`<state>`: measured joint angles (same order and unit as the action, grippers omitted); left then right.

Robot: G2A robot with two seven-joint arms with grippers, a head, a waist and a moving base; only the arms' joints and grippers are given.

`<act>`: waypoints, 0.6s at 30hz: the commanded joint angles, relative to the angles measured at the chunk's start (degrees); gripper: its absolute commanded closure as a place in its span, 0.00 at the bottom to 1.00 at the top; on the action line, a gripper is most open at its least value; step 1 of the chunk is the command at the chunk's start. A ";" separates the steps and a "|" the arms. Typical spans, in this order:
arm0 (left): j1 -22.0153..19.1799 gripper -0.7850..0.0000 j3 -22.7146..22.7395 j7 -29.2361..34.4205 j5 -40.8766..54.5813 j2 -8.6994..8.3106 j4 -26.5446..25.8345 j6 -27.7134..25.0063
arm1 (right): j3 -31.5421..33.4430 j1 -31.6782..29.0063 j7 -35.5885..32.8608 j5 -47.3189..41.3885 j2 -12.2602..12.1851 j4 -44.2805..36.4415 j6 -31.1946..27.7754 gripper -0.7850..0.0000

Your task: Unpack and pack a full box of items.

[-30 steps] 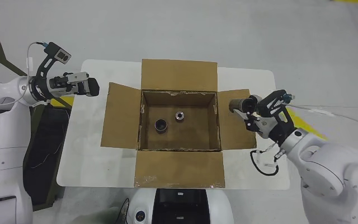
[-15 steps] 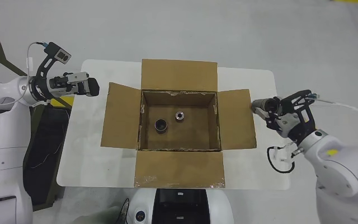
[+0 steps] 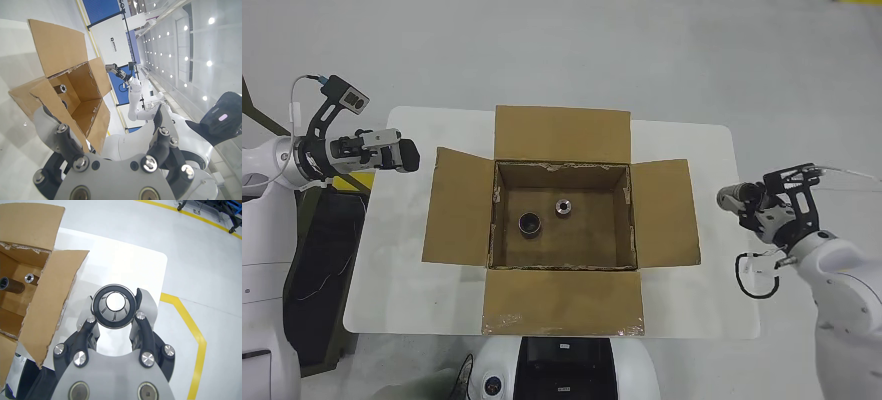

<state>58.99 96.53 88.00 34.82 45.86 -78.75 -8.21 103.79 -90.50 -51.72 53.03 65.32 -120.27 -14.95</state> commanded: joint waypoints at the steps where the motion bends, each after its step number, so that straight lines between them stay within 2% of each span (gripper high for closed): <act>1: 0.00 0.00 0.00 0.00 0.00 0.00 0.00 0.00 | -0.37 0.11 0.55 -0.73 -0.04 1.37 -0.06 1.00; 6: 0.00 0.00 0.00 0.00 0.00 0.00 0.00 0.00 | -1.73 0.61 2.32 1.22 -0.30 5.50 -1.93 1.00; 18: 0.00 0.00 0.00 0.00 0.00 0.00 0.00 0.00 | -3.89 2.71 5.21 3.57 -0.60 14.87 0.25 1.00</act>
<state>58.99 96.53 88.00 34.82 45.86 -78.75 -8.21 100.19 -88.03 -46.54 56.31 64.73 -105.98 -14.92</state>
